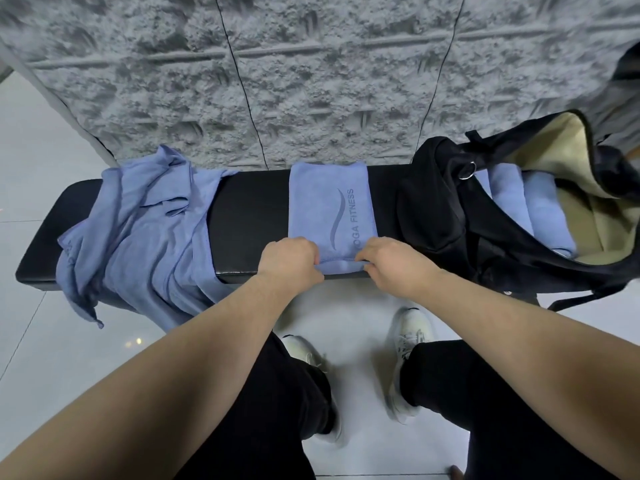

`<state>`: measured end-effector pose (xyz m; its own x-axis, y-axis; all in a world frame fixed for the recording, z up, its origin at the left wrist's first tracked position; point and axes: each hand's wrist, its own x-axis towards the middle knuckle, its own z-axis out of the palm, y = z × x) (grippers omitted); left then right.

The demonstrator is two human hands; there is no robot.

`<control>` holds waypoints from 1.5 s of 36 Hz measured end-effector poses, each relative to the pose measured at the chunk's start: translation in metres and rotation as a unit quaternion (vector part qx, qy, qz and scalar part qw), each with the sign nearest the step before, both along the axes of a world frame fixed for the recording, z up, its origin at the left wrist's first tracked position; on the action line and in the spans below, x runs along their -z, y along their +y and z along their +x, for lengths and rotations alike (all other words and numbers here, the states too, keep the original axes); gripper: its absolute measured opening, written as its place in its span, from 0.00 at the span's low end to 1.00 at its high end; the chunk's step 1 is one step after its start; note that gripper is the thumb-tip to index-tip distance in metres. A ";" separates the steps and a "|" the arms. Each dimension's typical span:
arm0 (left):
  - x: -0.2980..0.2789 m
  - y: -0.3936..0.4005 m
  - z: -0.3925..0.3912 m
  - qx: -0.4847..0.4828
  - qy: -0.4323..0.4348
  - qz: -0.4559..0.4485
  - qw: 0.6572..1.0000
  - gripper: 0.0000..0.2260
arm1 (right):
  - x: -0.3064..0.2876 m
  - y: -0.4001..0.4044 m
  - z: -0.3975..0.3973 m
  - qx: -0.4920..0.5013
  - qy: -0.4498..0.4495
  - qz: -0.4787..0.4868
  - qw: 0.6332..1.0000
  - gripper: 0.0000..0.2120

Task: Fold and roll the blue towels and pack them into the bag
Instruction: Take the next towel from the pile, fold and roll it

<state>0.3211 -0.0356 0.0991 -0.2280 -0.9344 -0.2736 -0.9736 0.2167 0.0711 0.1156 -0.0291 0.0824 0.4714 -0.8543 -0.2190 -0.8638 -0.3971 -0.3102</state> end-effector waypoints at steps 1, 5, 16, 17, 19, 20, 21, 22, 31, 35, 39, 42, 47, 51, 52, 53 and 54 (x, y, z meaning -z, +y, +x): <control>0.000 0.000 -0.001 0.003 -0.001 -0.004 1.000 0.07 | 0.000 0.000 -0.001 0.004 -0.006 0.011 1.000 0.14; 0.002 0.000 0.002 0.002 0.026 -0.005 1.000 0.04 | -0.003 -0.003 -0.005 0.025 -0.042 0.052 0.997 0.12; 0.005 -0.005 0.003 -0.005 0.059 0.011 0.998 0.01 | -0.001 -0.015 -0.008 0.155 -0.183 0.136 0.961 0.07; 0.005 -0.005 0.003 -0.008 0.055 0.008 0.998 0.02 | -0.001 -0.018 -0.009 0.162 -0.192 0.141 0.957 0.06; 0.007 -0.007 0.004 -0.009 0.046 -0.004 0.999 0.07 | -0.001 -0.023 -0.011 0.174 -0.202 0.144 0.953 0.05; 0.008 -0.008 0.004 -0.009 0.045 -0.009 0.999 0.09 | -0.001 -0.025 -0.012 0.177 -0.201 0.143 0.953 0.04; 0.008 -0.009 0.004 -0.009 0.045 -0.011 0.999 0.11 | -0.001 -0.027 -0.014 0.178 -0.199 0.142 0.953 0.04; 0.009 -0.010 0.003 -0.008 0.042 -0.011 0.999 0.12 | -0.001 -0.028 -0.014 0.176 -0.195 0.136 0.955 0.04; 0.013 -0.012 0.006 -0.019 0.105 -0.059 0.993 0.09 | 0.005 -0.027 -0.007 0.076 -0.146 -0.007 0.986 0.10; 0.007 -0.011 0.003 -0.029 0.137 -0.049 0.989 0.07 | 0.003 -0.021 0.005 0.032 -0.074 -0.042 0.996 0.16; 0.004 -0.011 0.000 -0.020 0.123 -0.070 0.990 0.09 | 0.003 -0.018 0.011 0.031 -0.014 -0.073 0.997 0.19; 0.004 -0.014 0.000 -0.020 0.123 -0.070 0.990 0.11 | 0.001 -0.014 0.012 0.032 -0.002 -0.077 0.996 0.18; 0.006 -0.016 0.006 -0.021 0.141 -0.070 0.987 0.12 | -0.002 -0.008 0.010 0.035 -0.020 -0.096 0.995 0.14; 0.004 -0.015 0.015 -0.007 0.170 -0.034 0.985 0.10 | -0.002 -0.010 0.009 0.032 -0.018 -0.085 0.996 0.13; 0.003 -0.015 0.017 -0.004 0.174 -0.026 0.984 0.10 | -0.002 -0.011 0.009 0.032 -0.019 -0.082 0.996 0.14; 0.003 -0.015 0.018 -0.001 0.176 -0.019 0.984 0.11 | -0.002 -0.012 0.009 0.034 -0.019 -0.078 0.996 0.14; 0.003 -0.016 0.019 0.003 0.175 -0.016 0.984 0.12 | -0.001 -0.014 0.009 0.035 -0.019 -0.075 0.996 0.14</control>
<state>0.3397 -0.0513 0.0960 -0.3090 -0.9396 -0.1473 -0.8895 0.2307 0.3944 0.1247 -0.0426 0.0836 0.4141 -0.9076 -0.0687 -0.8801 -0.3800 -0.2847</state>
